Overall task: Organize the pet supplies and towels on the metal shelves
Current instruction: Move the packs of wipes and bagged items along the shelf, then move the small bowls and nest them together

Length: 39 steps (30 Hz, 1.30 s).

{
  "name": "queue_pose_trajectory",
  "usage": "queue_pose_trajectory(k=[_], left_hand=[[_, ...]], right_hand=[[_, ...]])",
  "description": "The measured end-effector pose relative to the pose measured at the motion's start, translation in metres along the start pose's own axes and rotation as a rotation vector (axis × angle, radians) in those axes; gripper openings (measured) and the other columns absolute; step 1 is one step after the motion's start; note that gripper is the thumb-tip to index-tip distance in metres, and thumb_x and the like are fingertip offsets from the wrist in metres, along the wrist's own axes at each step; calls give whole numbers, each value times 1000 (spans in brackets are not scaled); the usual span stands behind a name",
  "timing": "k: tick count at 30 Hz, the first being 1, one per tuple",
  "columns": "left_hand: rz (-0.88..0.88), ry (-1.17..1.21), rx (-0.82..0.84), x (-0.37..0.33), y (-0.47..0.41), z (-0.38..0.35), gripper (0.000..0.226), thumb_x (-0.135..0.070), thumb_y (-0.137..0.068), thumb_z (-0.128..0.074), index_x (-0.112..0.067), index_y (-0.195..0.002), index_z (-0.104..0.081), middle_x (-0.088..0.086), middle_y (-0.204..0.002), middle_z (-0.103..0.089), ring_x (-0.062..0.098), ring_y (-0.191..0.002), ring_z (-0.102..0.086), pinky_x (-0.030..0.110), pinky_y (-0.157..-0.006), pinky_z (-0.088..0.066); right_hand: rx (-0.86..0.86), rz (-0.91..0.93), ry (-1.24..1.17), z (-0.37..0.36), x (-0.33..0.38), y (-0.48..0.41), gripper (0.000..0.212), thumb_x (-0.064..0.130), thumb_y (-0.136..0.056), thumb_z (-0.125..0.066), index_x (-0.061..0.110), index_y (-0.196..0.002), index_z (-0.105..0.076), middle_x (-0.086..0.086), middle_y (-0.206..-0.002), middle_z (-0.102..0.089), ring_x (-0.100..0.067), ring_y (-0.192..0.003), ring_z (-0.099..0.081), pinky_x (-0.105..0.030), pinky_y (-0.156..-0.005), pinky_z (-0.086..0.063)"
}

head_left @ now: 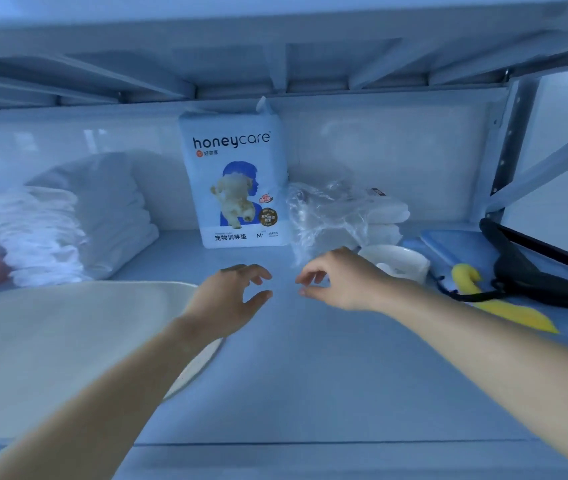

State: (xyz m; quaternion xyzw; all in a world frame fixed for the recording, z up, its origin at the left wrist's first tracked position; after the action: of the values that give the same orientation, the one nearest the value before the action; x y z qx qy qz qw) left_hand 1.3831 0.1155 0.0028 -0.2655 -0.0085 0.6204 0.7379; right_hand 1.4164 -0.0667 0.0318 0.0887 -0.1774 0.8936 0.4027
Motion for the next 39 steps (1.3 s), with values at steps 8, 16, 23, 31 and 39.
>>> queue_pose_trajectory(k=[8, 16, 23, 31, 39], left_hand=[[157, -74, -124, 94, 134, 95, 23, -39, -86, -59, -34, -109, -60, -15, -105, -64, 10, -95, -61, 31, -80, -51], [353, -101, -206, 177, 262, 176, 22, -42, -87, -58, -38, -109, -59, -19, -103, -62, 4, -91, -59, 29, -75, -51], [436, -155, -250, 236, 330, 227, 25, -40, -87, -57, -38, -112, -57, -21, -102, -61, -1, -96, -57, 27, -80, -49], [504, -191, -222, 311, 336, 266, 25, -36, -88, -58, -36, -113, -56, -20, -101, -62, -1, -94, -57, 15, -70, -40], [551, -152, -267, 389, 300, 278, 28, -32, -86, -59, -35, -114, -56, -20, -94, -61, -2, -81, -59, 27, -75, -51]], right_hand=[[44, 187, -149, -77, 157, -21, 25, 38, -82, -67, 27, -104, -69, 11, -98, -70, -6, -88, -59, -26, -83, -47], [84, 350, -269, -131, 309, -39, 21, 40, -84, -65, 31, -103, -68, 22, -95, -63, 1, -91, -56, -21, -84, -44], [106, 441, -312, -173, 398, -66, 21, 41, -82, -65, 31, -100, -69, 22, -93, -63, 2, -89, -56, -23, -85, -46], [148, 509, -315, -209, 461, -119, 23, 37, -84, -65, 27, -104, -69, 14, -101, -67, -3, -92, -58, -26, -85, -48], [124, 513, -298, -242, 472, -209, 21, 34, -83, -65, 26, -102, -69, 13, -105, -67, -4, -88, -55, -23, -80, -45]])
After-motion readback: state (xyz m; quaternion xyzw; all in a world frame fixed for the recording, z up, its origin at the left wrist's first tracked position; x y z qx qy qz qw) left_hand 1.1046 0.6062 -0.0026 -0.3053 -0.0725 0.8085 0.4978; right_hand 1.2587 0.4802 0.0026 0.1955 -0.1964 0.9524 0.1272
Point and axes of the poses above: each hand's wrist, its own y-axis away from the middle knuckle, its own z-axis out of the back of the hand, x = y × z, the point moved 4 cm from there along -y, towards the middle knuckle
